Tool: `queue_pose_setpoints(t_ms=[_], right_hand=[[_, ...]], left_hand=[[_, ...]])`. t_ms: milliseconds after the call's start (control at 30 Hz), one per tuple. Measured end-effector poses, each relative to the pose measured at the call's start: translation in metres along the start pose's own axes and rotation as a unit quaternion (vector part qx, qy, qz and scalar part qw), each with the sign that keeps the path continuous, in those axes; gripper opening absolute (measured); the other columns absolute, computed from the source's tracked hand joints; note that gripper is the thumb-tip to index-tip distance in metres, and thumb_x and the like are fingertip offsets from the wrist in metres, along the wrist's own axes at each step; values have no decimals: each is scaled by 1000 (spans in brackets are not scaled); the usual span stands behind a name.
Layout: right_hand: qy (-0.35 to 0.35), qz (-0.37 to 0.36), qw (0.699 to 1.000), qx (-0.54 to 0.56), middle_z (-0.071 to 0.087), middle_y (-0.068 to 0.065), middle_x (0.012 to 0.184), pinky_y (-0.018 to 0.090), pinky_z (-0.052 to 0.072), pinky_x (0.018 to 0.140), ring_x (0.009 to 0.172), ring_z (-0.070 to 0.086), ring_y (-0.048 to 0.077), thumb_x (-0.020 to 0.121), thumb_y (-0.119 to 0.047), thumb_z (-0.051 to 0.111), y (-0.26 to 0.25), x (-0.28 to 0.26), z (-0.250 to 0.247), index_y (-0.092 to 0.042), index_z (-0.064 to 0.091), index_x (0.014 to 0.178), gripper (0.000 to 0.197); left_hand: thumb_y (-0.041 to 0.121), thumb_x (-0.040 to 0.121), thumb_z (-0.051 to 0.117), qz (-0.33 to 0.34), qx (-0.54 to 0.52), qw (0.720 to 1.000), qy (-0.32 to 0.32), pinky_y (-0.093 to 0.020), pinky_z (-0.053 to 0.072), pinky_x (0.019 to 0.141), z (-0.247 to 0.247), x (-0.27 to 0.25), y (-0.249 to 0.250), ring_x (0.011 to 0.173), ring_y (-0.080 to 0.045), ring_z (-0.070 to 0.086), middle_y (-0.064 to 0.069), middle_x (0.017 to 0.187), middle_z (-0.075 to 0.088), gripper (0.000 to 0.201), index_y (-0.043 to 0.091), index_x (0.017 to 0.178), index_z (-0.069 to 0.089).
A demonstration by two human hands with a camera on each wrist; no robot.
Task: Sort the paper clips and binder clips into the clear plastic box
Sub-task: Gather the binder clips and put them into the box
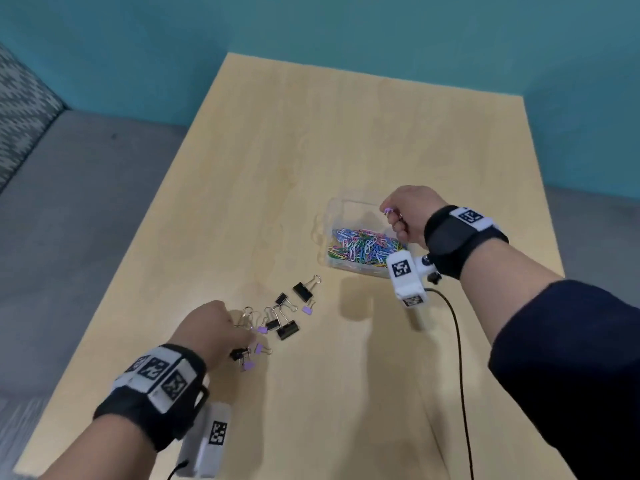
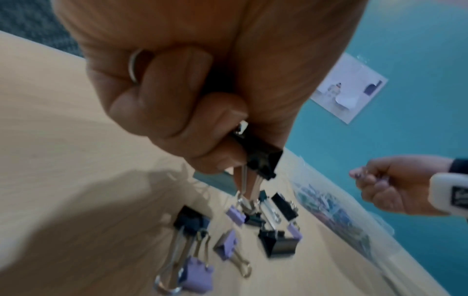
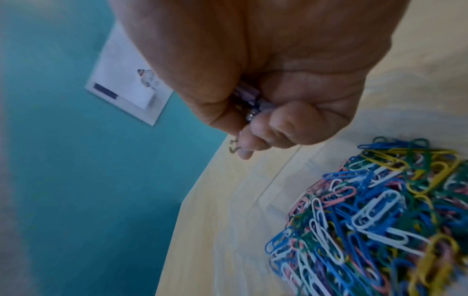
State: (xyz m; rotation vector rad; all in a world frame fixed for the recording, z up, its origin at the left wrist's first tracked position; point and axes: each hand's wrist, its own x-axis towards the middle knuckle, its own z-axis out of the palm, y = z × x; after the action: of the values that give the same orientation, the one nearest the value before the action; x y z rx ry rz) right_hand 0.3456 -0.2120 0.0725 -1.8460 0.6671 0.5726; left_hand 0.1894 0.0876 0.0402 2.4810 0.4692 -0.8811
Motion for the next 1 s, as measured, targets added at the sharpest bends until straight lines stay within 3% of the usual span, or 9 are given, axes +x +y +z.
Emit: queue_pose_setpoints(t_ms=[167, 267, 367, 533, 633, 733, 800, 900, 1000], right_hand=[[7, -20, 1000, -23, 50, 7, 68, 24, 32, 49, 50, 43, 18, 89, -5, 45, -1, 29, -3, -12, 48, 70, 20], [28, -101, 978, -180, 59, 11, 95, 32, 41, 72, 90, 58, 28, 89, -16, 57, 6, 25, -13, -10, 53, 90, 8], [46, -180, 975, -119, 61, 9, 98, 43, 47, 93, 100, 58, 30, 90, -17, 56, 23, 8, -22, -4, 62, 107, 23], [88, -204, 975, -23, 66, -7, 82, 43, 53, 81, 86, 63, 21, 80, -33, 55, 94, -44, -43, -24, 67, 88, 17], [56, -127, 979, -150, 61, -3, 66, 37, 47, 66, 67, 57, 22, 84, -31, 55, 157, -70, -60, -20, 57, 75, 14], [4, -71, 958, -279, 56, 0, 68, 34, 43, 62, 67, 54, 19, 88, -30, 55, 216, -95, -70, -19, 49, 74, 19], [12, -95, 960, -262, 54, -2, 70, 29, 42, 64, 67, 51, 13, 86, -27, 58, 235, -105, -69, -21, 47, 71, 20], [35, -129, 960, -247, 50, -5, 73, 21, 39, 61, 65, 47, 6, 84, -27, 62, 242, -105, -66, -22, 46, 67, 24], [42, -120, 961, -246, 51, -4, 74, 23, 39, 62, 66, 49, 8, 86, -32, 59, 240, -100, -66, -22, 43, 68, 26]], left_hand=[[34, 72, 75, 28, -82, 996, 28, -28, 30, 49, -16, -6, -3, 46, -18, 37, -5, 56, 48, 35, 10, 63, 51], [36, 71, 78, 47, -105, 991, 68, -28, 38, 51, -28, -8, 23, 55, -17, 54, -2, 71, 64, 33, 11, 78, 58], [40, 71, 78, 87, -103, 989, 62, -27, 38, 51, -36, -2, 60, 61, -14, 58, 0, 80, 63, 33, 20, 88, 58], [41, 72, 77, 169, -26, 984, 56, -29, 39, 55, -40, 21, 135, 70, -11, 55, 2, 82, 59, 36, 18, 89, 56], [39, 73, 77, 197, 37, 979, 36, -31, 42, 61, -39, 42, 182, 72, -22, 55, -4, 81, 61, 39, 8, 91, 60], [36, 76, 75, 210, 113, 971, 13, -30, 40, 61, -35, 65, 227, 71, -26, 55, -11, 79, 61, 37, 2, 86, 62], [36, 77, 73, 213, 169, 962, 7, -31, 42, 61, -31, 80, 252, 77, -27, 60, -11, 85, 65, 38, 1, 89, 63], [38, 80, 71, 241, 257, 936, 9, -28, 36, 53, -24, 94, 280, 64, -23, 50, -8, 74, 57, 37, 4, 83, 59], [37, 82, 69, 274, 329, 904, 19, -29, 39, 59, -20, 100, 294, 75, -24, 53, -8, 92, 63, 40, 8, 105, 56]])
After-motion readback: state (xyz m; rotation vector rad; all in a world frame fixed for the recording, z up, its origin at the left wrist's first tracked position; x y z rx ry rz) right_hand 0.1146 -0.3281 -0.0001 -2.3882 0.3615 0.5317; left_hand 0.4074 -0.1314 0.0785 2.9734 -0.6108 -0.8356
